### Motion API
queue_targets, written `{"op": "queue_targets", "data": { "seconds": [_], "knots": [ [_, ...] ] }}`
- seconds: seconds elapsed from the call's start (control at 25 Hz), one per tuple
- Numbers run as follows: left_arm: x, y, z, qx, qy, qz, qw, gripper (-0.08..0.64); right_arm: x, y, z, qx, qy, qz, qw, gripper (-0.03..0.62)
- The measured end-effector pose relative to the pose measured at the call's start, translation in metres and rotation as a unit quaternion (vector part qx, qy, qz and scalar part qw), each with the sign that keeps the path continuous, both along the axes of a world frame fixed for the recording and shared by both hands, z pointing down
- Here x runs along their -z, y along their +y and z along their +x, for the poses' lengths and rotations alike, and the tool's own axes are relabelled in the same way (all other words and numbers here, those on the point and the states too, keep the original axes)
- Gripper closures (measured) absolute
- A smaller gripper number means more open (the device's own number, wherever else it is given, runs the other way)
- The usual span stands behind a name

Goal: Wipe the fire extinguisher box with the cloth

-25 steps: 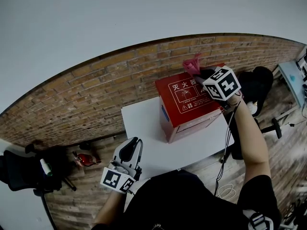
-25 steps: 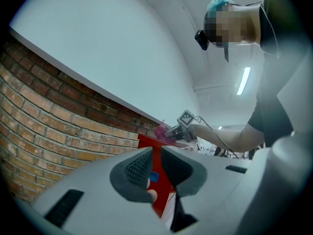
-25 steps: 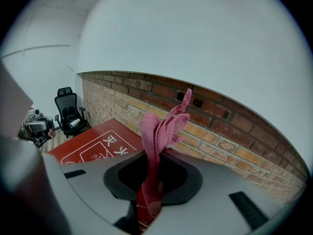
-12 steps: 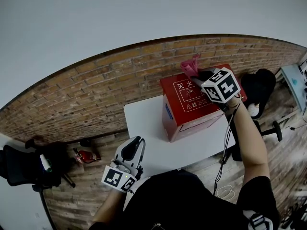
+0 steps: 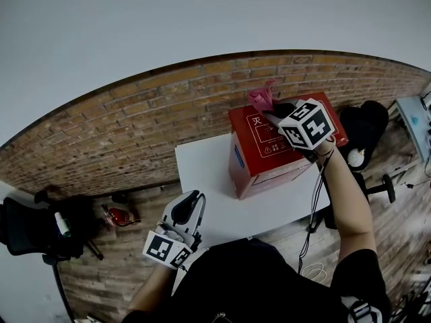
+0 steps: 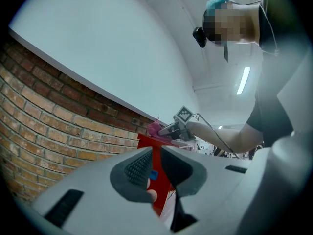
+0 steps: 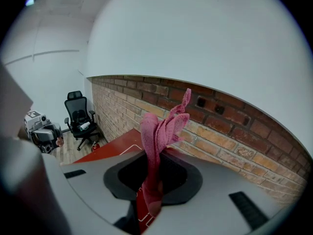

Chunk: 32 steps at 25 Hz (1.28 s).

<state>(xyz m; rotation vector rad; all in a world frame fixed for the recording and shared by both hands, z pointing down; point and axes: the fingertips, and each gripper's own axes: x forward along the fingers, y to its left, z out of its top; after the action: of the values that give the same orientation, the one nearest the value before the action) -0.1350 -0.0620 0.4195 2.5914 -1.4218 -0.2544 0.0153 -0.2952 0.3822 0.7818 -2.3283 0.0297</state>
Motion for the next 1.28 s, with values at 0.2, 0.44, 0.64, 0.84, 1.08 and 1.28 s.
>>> {"op": "queue_targets", "data": {
  "seconds": [0.2, 0.44, 0.64, 0.84, 1.08, 1.28],
  "knots": [
    [0.002, 0.001, -0.002, 0.007, 0.002, 0.004, 1.0000, 0.479, 0.001, 0.005, -0.010, 0.011, -0.003, -0.002, 1.000, 0.518],
    [0.000, 0.004, -0.004, 0.015, 0.000, 0.001, 0.9999, 0.485, 0.001, 0.012, -0.022, 0.026, -0.005, -0.004, 1.000, 0.518],
    [-0.001, 0.007, -0.007, 0.027, 0.000, 0.003, 0.9996, 0.503, 0.000, 0.019, -0.034, 0.039, -0.007, -0.007, 0.999, 0.518],
    [-0.003, 0.009, -0.010, 0.037, -0.001, 0.002, 0.9993, 0.522, 0.001, 0.025, -0.047, 0.053, -0.007, -0.008, 0.999, 0.518],
    [-0.004, 0.012, -0.013, 0.049, -0.001, 0.004, 0.9988, 0.526, 0.000, 0.032, -0.060, 0.068, -0.006, -0.008, 0.998, 0.518],
    [-0.006, 0.013, -0.015, 0.055, -0.002, -0.002, 0.9985, 0.526, 0.000, 0.034, -0.071, 0.077, -0.008, -0.009, 0.997, 0.518]
  ]
}}
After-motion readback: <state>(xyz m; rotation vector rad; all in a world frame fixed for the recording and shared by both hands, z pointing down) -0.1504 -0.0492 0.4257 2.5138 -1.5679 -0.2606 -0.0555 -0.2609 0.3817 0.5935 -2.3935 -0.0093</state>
